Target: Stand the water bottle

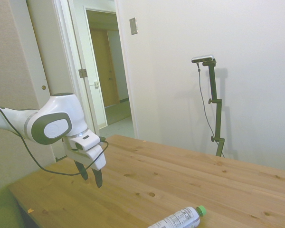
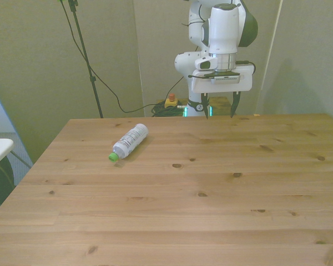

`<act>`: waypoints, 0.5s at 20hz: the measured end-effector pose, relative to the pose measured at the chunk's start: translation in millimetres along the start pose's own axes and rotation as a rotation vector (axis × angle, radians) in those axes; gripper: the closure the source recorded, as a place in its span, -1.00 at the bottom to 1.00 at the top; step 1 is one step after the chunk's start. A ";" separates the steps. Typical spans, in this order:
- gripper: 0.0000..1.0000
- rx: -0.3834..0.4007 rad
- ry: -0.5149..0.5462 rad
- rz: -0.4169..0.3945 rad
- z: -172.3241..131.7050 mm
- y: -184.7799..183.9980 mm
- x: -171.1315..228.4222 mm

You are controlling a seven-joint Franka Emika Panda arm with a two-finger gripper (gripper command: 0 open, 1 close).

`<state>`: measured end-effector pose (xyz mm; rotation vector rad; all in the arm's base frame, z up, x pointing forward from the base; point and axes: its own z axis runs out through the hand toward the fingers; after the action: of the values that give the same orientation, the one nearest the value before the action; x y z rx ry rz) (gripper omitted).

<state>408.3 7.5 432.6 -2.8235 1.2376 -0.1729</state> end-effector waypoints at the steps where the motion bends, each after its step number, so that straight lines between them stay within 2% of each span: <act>1: -1.00 -0.001 -0.001 0.000 0.3 -0.1 0.1; 5: -1.00 0.007 0.020 0.036 -2.9 11.4 16.8; 10: -1.00 0.035 0.074 0.126 -30.6 50.0 79.7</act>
<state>421.6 -85.1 464.7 -2.7220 1.4073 -0.2923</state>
